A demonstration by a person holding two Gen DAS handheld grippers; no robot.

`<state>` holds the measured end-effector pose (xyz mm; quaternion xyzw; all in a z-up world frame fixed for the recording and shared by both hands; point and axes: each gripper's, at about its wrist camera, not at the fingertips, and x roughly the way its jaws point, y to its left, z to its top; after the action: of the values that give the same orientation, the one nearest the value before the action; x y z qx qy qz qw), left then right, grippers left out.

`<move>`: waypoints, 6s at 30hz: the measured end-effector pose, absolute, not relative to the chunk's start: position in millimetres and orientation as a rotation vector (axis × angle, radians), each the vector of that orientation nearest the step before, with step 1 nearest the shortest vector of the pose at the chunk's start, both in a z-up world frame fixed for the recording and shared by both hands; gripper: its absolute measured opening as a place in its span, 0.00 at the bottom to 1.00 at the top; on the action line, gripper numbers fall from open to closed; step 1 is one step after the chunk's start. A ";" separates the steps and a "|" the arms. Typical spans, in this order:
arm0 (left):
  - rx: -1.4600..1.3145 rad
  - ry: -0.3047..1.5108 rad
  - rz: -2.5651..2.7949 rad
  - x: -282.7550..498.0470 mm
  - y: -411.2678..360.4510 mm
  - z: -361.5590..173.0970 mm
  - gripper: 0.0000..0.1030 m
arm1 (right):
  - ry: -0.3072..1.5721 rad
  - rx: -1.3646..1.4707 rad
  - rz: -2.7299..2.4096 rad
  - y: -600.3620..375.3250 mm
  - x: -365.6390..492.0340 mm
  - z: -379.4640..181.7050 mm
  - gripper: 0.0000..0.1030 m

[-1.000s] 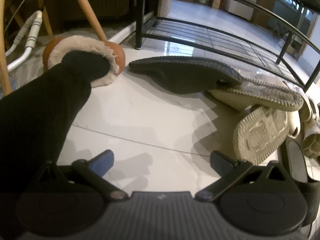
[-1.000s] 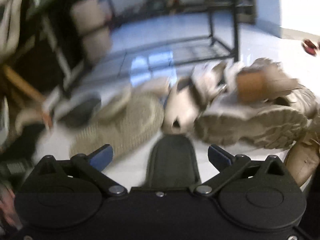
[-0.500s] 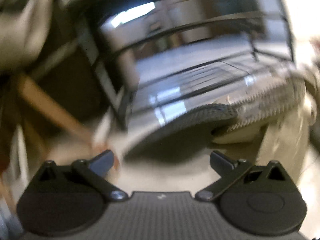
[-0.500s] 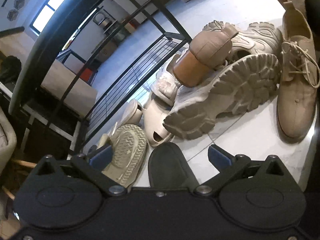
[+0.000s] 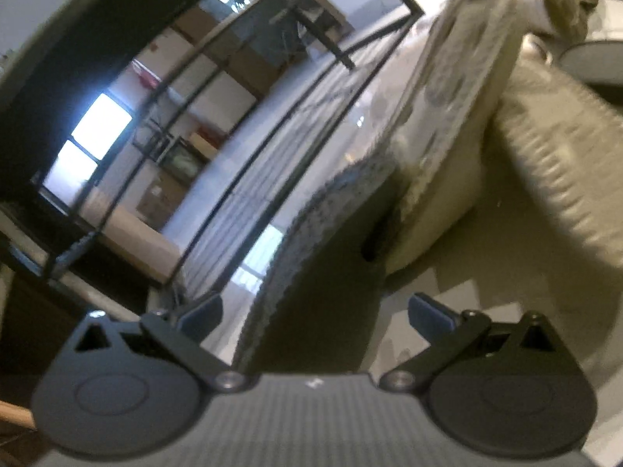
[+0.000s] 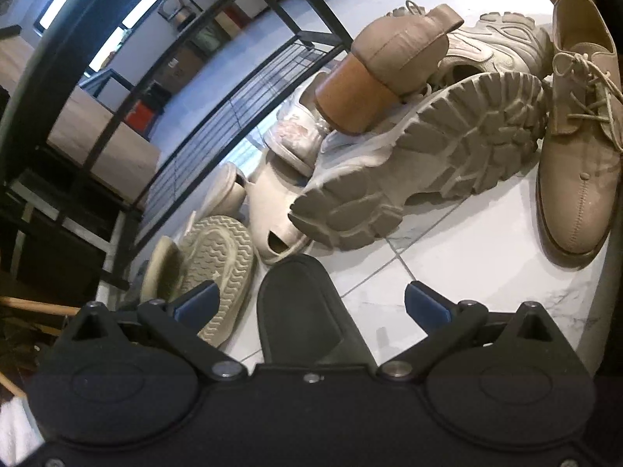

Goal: Organize scattered shoes

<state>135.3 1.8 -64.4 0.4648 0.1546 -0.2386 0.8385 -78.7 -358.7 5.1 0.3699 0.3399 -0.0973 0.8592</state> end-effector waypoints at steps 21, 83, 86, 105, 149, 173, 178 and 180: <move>0.388 0.588 -0.497 98.5 51.6 34.0 0.71 | 0.764 0.765 -0.120 -348.2 -66.9 -0.1 1.00; -0.251 0.677 -0.199 31.7 141.7 47.1 0.99 | 0.992 1.387 0.142 -178.1 -7.6 -60.1 0.98; -0.291 0.667 -0.185 32.6 147.5 47.3 0.99 | 0.958 1.375 0.121 -175.0 -0.9 -59.6 0.75; -0.228 0.691 -0.177 29.0 136.2 40.5 0.99 | 0.876 1.241 0.130 -172.0 3.6 -50.8 0.11; -0.249 0.669 -0.198 34.4 140.0 37.9 0.99 | 1.109 1.333 -0.450 -156.7 71.8 -41.9 0.86; -0.511 0.823 -0.235 -11.1 111.9 29.9 0.99 | 1.334 -0.092 0.267 -131.6 -16.8 41.4 0.50; -0.508 0.843 -0.178 -7.9 118.2 23.4 0.99 | 1.291 -0.057 0.259 -127.9 -9.5 41.0 0.91; -0.510 0.815 -0.163 -8.1 122.2 25.9 0.99 | 1.294 0.364 0.171 -158.3 -6.6 38.9 0.97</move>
<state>-8.1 122.2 25.9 -0.2449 0.3914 -0.0781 0.8836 -6.6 -158.3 38.9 0.1682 0.5988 0.0793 0.7790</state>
